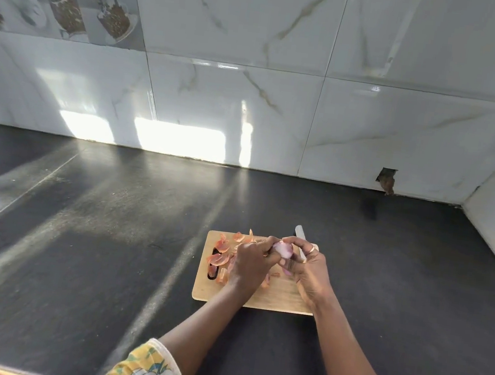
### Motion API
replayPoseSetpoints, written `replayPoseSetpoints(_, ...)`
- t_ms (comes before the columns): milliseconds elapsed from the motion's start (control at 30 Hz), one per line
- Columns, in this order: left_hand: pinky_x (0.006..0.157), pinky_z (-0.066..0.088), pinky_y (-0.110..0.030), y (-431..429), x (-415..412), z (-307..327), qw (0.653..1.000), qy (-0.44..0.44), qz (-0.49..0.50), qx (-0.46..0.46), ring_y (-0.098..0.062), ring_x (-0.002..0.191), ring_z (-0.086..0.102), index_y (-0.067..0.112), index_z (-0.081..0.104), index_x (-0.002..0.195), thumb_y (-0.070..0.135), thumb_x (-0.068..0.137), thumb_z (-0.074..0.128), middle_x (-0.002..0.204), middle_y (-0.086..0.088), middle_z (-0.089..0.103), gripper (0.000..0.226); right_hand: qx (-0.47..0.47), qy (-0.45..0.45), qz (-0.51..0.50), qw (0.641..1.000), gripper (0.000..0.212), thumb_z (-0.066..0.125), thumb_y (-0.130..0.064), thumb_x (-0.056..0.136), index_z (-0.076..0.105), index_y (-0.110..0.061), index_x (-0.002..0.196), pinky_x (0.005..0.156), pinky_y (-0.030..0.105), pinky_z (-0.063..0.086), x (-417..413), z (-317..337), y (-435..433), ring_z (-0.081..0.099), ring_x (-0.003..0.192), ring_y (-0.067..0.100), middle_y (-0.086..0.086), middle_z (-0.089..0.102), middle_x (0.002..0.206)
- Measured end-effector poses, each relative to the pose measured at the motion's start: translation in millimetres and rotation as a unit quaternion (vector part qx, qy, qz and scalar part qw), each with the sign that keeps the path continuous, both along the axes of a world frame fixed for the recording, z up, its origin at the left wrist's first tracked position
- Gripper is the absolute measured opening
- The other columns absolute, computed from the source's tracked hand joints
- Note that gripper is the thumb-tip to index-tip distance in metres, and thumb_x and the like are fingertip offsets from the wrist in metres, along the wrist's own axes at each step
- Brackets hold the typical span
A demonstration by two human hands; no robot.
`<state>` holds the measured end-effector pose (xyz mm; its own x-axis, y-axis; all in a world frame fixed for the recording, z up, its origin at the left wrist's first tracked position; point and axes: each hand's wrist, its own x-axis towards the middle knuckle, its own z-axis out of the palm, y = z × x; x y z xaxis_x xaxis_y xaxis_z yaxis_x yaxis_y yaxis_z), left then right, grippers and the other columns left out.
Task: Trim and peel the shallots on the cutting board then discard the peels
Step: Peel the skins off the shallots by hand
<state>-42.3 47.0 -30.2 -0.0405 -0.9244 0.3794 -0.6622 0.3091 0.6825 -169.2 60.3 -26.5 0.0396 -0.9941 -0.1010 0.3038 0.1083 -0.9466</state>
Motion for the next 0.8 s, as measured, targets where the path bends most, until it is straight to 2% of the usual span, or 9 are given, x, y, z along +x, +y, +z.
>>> replayPoseSetpoints(100, 0.057, 0.032, -0.009, -1.0, 1.6, -1.8, 0.999, 0.027, 0.002, 0.019, -0.003, 0.057, 0.051, 0.018, 0.071, 0.088, 0.033, 0.075, 0.054, 0.069, -0.001, 0.07, 0.026, 0.001, 0.0, -0.008, 1.0, 0.045, 0.058, 0.025, 0.074, 0.068, -0.018, 0.084, 0.062, 0.019, 0.052, 1.1, 0.2, -0.2, 0.068, 0.082, 0.01, -0.011, 0.073, 0.084)
replayPoseSetpoints(200, 0.061, 0.036, -0.004, -0.3, 3.9, -2.5, 0.996, 0.079, -0.025, 0.043, -0.001, 0.068, 0.059, 0.019, 0.072, 0.098, 0.025, 0.077, 0.062, 0.08, 0.002, 0.074, 0.024, -0.009, 0.015, -0.012, 1.0, 0.039, 0.06, 0.022, 0.074, 0.062, -0.01, 0.094, 0.064, 0.023, 0.05, -0.4, 0.7, -0.6, 0.068, 0.083, 0.009, -0.024, 0.071, 0.087)
replayPoseSetpoints(333, 0.065, 0.042, -0.01, 2.6, 5.2, -1.9, 0.986, 0.129, -0.029, 0.099, -0.01, 0.094, 0.067, 0.019, 0.067, 0.112, 0.031, 0.08, 0.061, 0.107, 0.001, 0.07, 0.036, -0.017, 0.064, -0.022, 0.998, 0.035, 0.067, 0.016, 0.073, 0.062, -0.008, 0.098, 0.073, 0.031, 0.049, -0.7, 1.2, -1.8, 0.064, 0.089, 0.017, -0.025, 0.07, 0.079)
replayPoseSetpoints(400, 0.066, 0.044, -0.021, 1.7, 4.7, -0.6, 0.981, 0.129, -0.019, 0.145, -0.015, 0.103, 0.061, 0.021, 0.065, 0.115, 0.028, 0.085, 0.061, 0.114, -0.002, 0.065, 0.032, -0.026, 0.086, -0.032, 0.995, 0.034, 0.068, 0.016, 0.072, 0.063, -0.006, 0.096, 0.069, 0.024, 0.052, -0.3, 1.9, -2.4, 0.066, 0.082, 0.012, -0.023, 0.071, 0.077)
replayPoseSetpoints(467, 0.064, 0.044, -0.023, -0.8, 5.3, 0.3, 0.976, 0.124, -0.023, 0.175, -0.01, 0.099, 0.063, 0.022, 0.064, 0.116, 0.028, 0.087, 0.06, 0.112, -0.003, 0.066, 0.03, -0.032, 0.104, -0.044, 0.993, 0.032, 0.07, 0.015, 0.07, 0.064, -0.006, 0.093, 0.065, 0.02, 0.053, -1.6, -0.1, -4.1, 0.067, 0.077, 0.008, -0.019, 0.071, 0.076)
replayPoseSetpoints(533, 0.055, 0.036, -0.009, -1.4, 6.1, 3.5, 0.974, 0.139, -0.038, 0.176, 0.007, 0.081, 0.063, 0.018, 0.067, 0.112, 0.023, 0.088, 0.06, 0.109, -0.004, 0.068, 0.026, -0.036, 0.121, -0.055, 0.99, 0.031, 0.076, 0.008, 0.069, 0.064, -0.007, 0.093, 0.069, 0.023, 0.054, -3.9, -1.6, -7.1, 0.068, 0.078, 0.01, -0.01, 0.072, 0.081)
replayPoseSetpoints(567, 0.056, 0.035, -0.006, -1.7, 6.1, 4.8, 0.972, 0.156, -0.044, 0.17, 0.009, 0.077, 0.062, 0.014, 0.069, 0.109, 0.018, 0.088, 0.059, 0.108, -0.005, 0.069, 0.023, -0.039, 0.129, -0.063, 0.989, 0.032, 0.079, 0.002, 0.068, 0.064, -0.009, 0.094, 0.071, 0.024, 0.054, -5.2, -1.4, -9.4, 0.068, 0.081, 0.011, -0.006, 0.071, 0.085)
replayPoseSetpoints(700, 0.07, 0.046, -0.014, -6.0, 7.1, 7.6, 0.95, 0.244, -0.037, 0.193, 0.007, 0.067, 0.062, 0.008, 0.072, 0.101, 0.011, 0.086, 0.06, 0.097, -0.007, 0.073, 0.02, -0.02, 0.179, -0.141, 0.973, 0.039, 0.083, -0.018, 0.068, 0.057, -0.015, 0.097, 0.071, 0.025, 0.052, -14.7, 0.0, -25.5, 0.063, 0.089, 0.018, 0.007, 0.064, 0.099)
replayPoseSetpoints(800, 0.07, 0.046, -0.004, -10.6, 7.1, 7.1, 0.947, 0.246, -0.033, 0.206, 0.012, 0.069, 0.062, 0.006, 0.064, 0.116, 0.008, 0.087, 0.059, 0.101, -0.005, 0.07, 0.029, -0.018, 0.26, -0.141, 0.955, 0.039, 0.083, -0.034, 0.068, 0.062, -0.023, 0.1, 0.082, 0.034, 0.054, -21.6, -0.5, -34.5, 0.062, 0.096, 0.019, 0.003, 0.065, 0.102)
